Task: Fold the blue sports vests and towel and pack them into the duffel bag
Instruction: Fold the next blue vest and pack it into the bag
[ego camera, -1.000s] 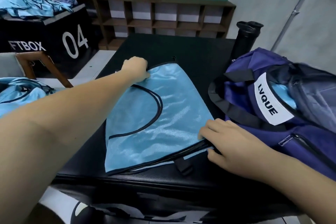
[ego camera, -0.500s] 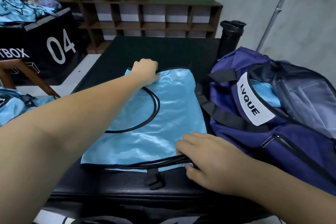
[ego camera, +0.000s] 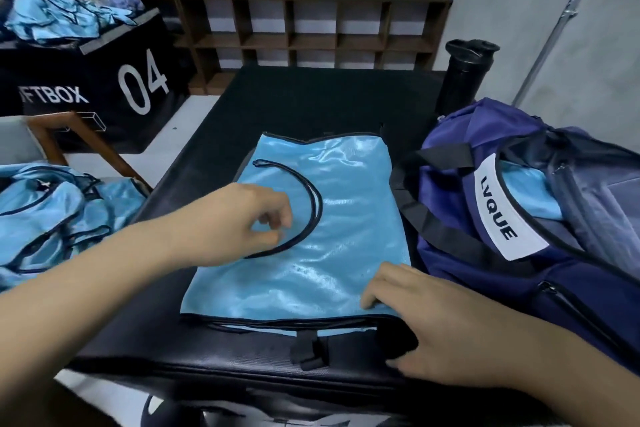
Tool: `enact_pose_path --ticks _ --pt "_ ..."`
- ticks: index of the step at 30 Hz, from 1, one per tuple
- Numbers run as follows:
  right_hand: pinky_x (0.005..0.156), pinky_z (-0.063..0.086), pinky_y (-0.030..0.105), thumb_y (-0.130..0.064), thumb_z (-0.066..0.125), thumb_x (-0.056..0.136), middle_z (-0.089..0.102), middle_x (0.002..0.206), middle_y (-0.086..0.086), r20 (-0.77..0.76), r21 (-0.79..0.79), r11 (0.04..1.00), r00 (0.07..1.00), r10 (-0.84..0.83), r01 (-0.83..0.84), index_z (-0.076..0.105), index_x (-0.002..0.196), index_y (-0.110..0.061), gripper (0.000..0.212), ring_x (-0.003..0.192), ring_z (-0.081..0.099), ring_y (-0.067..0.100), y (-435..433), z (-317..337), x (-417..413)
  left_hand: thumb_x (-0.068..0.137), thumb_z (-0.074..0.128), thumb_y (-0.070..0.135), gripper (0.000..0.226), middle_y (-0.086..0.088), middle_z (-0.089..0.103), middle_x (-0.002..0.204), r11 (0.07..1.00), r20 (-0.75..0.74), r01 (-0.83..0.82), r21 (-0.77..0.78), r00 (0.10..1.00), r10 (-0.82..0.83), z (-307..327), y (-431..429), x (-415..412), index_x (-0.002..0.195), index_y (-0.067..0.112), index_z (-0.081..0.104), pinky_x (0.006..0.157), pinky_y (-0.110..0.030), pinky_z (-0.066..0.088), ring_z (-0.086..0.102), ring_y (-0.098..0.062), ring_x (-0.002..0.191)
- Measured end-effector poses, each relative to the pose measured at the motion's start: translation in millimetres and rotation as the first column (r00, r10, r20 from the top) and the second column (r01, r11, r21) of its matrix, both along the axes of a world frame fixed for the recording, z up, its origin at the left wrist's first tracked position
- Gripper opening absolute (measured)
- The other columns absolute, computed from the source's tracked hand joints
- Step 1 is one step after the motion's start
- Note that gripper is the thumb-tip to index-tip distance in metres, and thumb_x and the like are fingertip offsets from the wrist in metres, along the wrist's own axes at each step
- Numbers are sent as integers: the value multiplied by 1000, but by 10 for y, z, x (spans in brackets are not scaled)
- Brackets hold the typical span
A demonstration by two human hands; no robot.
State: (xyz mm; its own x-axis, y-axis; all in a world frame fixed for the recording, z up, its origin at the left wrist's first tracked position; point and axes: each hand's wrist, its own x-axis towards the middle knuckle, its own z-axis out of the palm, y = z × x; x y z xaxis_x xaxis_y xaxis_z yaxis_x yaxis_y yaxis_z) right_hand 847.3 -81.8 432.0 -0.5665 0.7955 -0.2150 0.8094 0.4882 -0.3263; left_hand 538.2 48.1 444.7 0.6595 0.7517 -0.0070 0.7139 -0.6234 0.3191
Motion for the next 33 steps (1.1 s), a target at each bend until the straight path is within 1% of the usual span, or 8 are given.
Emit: enact_pose_path --ticks 3,6,12,17,22,27,30,33 --pt "89 46 32 -36 65 89 42 111 -16 22 39 999 1000 -17 16 46 105 -38 25 102 45 3 79 -12 -31 91 72 45 14 22 67 100 996 -3 36 -78 999 -36 -28 -329 -207 101 41 64 88 -27 52 65 -4 100" --pt "85 46 35 -34 61 90 41 103 -12 111 57 998 994 -14 8 40 95 -34 21 96 44 7 101 -20 -72 85 72 53 20 21 64 101 994 -14 46 -97 999 -47 -126 -499 -365 99 43 63 89 -27 51 63 -6 101" --pt "86 46 40 -34 59 90 41 97 -10 245 106 994 969 -29 3 38 96 -31 22 100 51 18 -20 20 -209 75 80 56 31 20 62 100 991 -68 44 -129 996 -53 -240 -679 -559 95 41 63 86 -30 51 61 -7 98" --pt "83 43 39 -35 62 87 36 94 -11 291 162 987 956 -45 -3 37 98 -31 27 103 55 21 -90 26 -276 73 72 51 28 20 59 96 998 -125 30 -46 992 -36 -291 -764 -687 94 38 58 83 -30 52 57 -2 95" --pt "83 50 47 -38 63 81 48 98 -7 331 184 983 940 -86 26 45 96 -28 25 98 59 26 -72 -27 -259 72 61 56 29 19 56 93 999 -179 41 34 983 -35 -355 -766 -714 91 36 54 79 -32 52 56 -5 89" --pt "72 39 40 -35 64 87 41 87 -9 320 195 980 942 -102 40 42 90 -27 24 83 43 20 -26 -53 -276 76 54 52 20 14 52 87 992 -224 53 117 974 -25 -412 -725 -651 83 34 50 72 -39 52 55 -8 79" --pt "78 47 42 -36 64 87 51 91 -8 249 191 979 962 -115 67 47 90 -25 20 88 51 20 3 -18 -264 75 54 50 20 12 52 88 995 -225 40 89 974 -19 -405 -693 -605 81 31 50 73 -40 52 56 -10 82" --pt "75 48 42 -33 64 86 54 87 -6 163 177 977 976 -145 116 48 85 -24 19 85 54 18 26 38 -209 75 57 50 19 14 57 90 1000 -116 14 -19 993 -16 -314 -662 -599 81 32 54 76 -38 52 58 -10 83"
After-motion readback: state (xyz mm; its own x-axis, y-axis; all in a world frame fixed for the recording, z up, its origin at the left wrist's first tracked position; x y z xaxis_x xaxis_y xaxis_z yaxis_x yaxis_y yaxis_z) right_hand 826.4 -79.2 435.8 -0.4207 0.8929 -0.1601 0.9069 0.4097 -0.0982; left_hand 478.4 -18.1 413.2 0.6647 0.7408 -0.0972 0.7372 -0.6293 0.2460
